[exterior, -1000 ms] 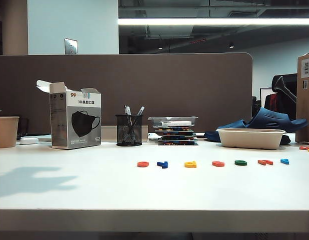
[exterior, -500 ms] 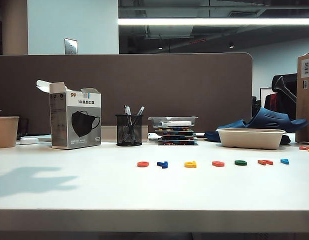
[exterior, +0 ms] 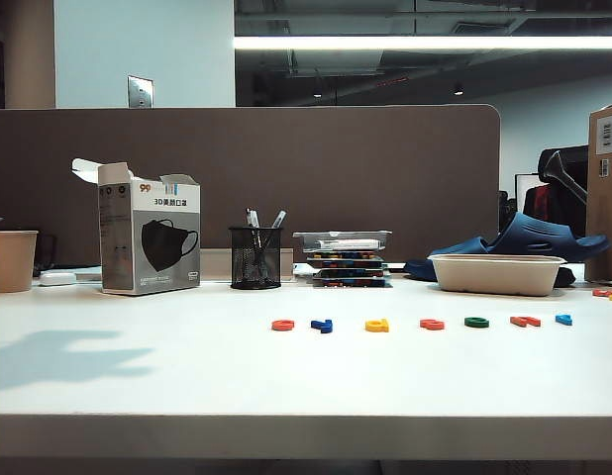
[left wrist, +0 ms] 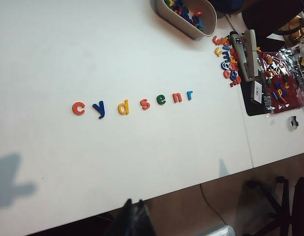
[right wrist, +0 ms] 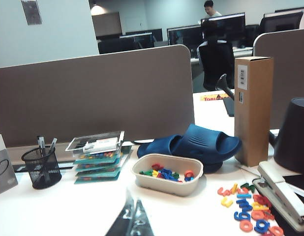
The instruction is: Select the appropriate letters from the row of letter magnets placed on the table to arrange into the word "yes".
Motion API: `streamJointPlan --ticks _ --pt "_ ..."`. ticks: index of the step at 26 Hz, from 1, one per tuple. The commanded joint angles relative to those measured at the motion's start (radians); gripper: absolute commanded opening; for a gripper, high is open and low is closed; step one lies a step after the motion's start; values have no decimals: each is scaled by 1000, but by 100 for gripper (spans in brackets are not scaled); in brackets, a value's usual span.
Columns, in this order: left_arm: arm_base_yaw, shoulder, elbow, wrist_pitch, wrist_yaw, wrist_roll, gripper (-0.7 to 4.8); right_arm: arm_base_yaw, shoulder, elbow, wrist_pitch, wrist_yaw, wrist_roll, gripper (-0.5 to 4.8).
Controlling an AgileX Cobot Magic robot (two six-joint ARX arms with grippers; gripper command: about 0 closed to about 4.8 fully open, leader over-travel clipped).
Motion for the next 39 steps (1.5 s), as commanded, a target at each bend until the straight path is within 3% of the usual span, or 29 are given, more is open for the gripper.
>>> streamJointPlan --ticks 1,10,19,27,33,39 --pt "-2 -4 3 13 -2 4 -5 2 89 52 13 -5 1 -9" --pt "-2 -4 3 13 -2 4 -5 3 433 282 17 -127 -10 -9" --pt "-2 -4 2 14 -2 4 -5 5 712 469 14 -314 -10 -9" --pt "-2 -4 2 13 -2 4 -5 121 945 605 10 -347 -10 -9" --pt "-2 -4 2 13 -2 4 -5 262 1145 696 9 -347 -11 -9" --pt "-2 -4 2 13 -2 4 -5 344 1297 768 9 -379 -71 -9"
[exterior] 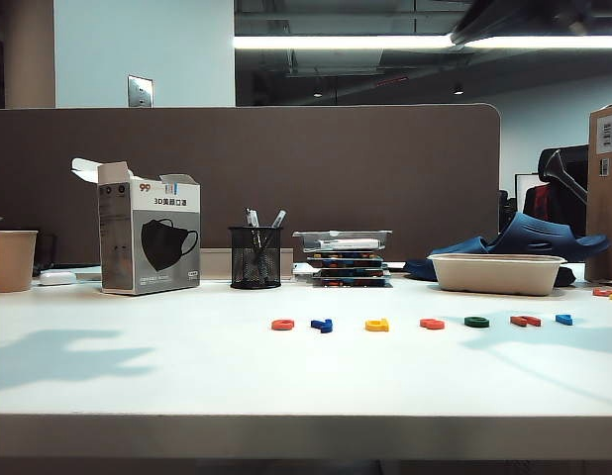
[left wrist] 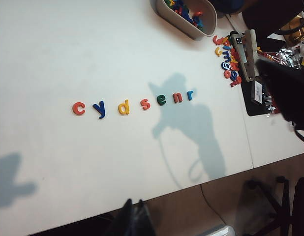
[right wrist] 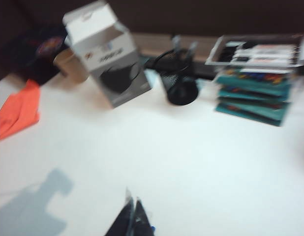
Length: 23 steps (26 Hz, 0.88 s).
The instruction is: Select the appropriate letters from the row of letter magnets placed on the table to arrange into the word "yes".
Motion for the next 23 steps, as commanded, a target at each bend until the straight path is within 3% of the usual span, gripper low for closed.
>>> streamJointPlan --ticks 1,17,23 --pt "-2 -4 3 13 -2 4 -5 34 71 45 16 -37 -36 -9" --pt "-2 -4 3 13 -3 4 -5 85 401 203 13 -231 -137 -8" --pt "-2 -4 3 13 -2 4 -5 121 459 213 15 -235 -188 2"
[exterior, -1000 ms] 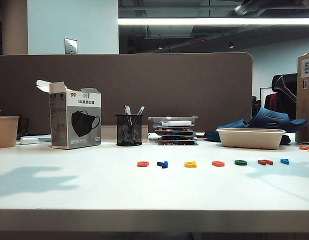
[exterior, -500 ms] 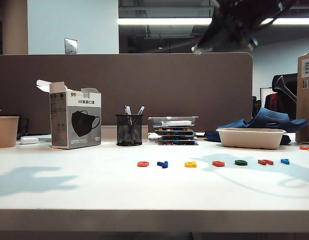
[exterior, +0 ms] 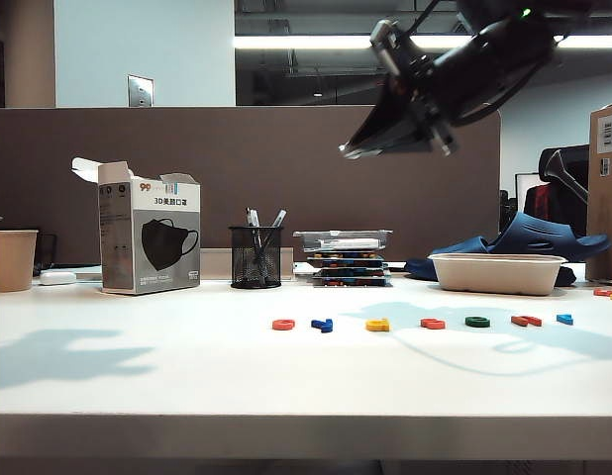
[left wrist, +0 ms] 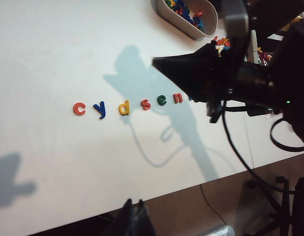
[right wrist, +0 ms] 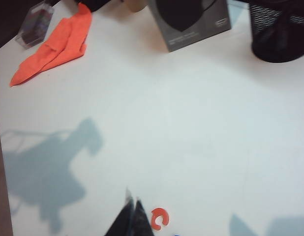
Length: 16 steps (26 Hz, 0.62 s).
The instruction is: Select the appropriate letters from the row of letter magnets placed on the table to arrange into the word "yes".
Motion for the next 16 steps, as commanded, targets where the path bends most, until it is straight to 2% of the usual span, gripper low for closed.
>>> streamJointPlan --ticks 1,4,5,9,11,13,16 --pt "-2 -4 3 13 -3 4 -5 21 19 5 14 -8 -41 5" --pt "-2 -4 3 13 -2 4 -5 43 40 5 15 -8 -76 97" --pt "-2 -4 3 13 -3 4 -5 49 47 5 16 -8 -83 111" --pt "-2 -4 3 13 -3 4 -5 93 80 5 15 5 -157 122" --pt "-2 -4 3 14 -2 4 -5 105 93 5 16 18 -169 126" --pt "-2 -4 3 13 -2 4 -5 116 110 5 15 22 -186 150" --pt "-2 -4 3 13 -2 4 -5 123 139 5 13 21 -193 150"
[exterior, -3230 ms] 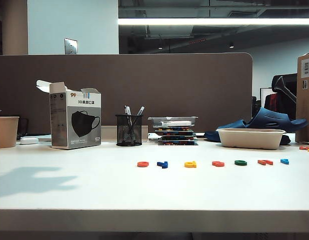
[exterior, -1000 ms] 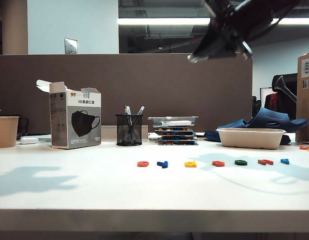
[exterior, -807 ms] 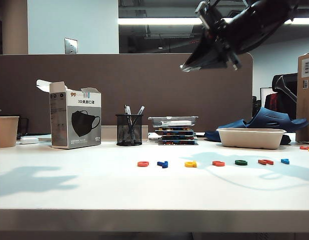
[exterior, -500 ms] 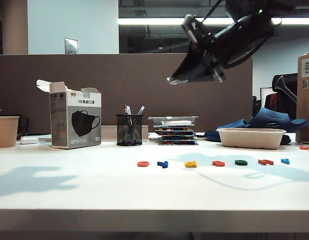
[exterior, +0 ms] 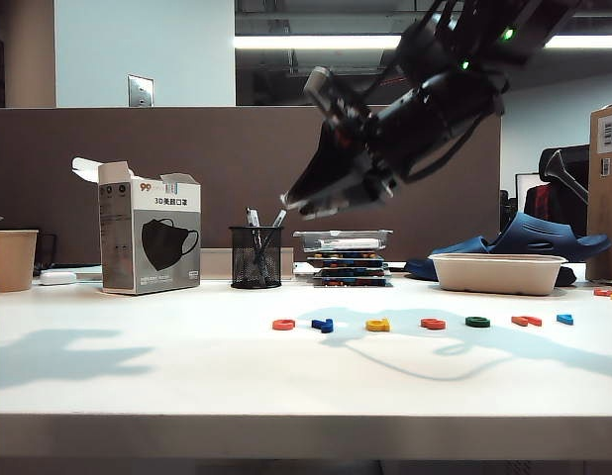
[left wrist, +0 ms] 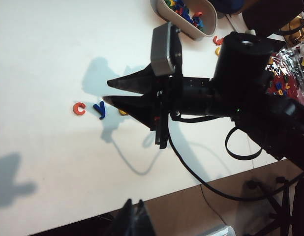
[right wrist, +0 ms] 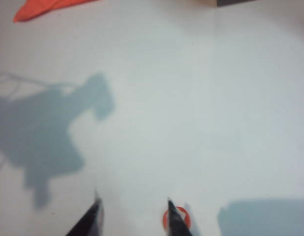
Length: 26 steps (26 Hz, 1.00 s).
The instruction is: Select the appropriate letters from the row of letter magnets placed on the table to arrange into the word "yes".
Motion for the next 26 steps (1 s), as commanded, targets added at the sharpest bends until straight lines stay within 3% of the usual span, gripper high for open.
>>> streamJointPlan --ticks 1,18,26 --pt "-2 -4 3 13 -2 4 -5 5 23 5 8 -2 -18 150" --pt "-2 -4 3 13 -2 4 -5 8 115 11 -36 -1 -100 149" --pt "-2 -4 3 13 -2 4 -5 19 153 11 -83 61 -149 149"
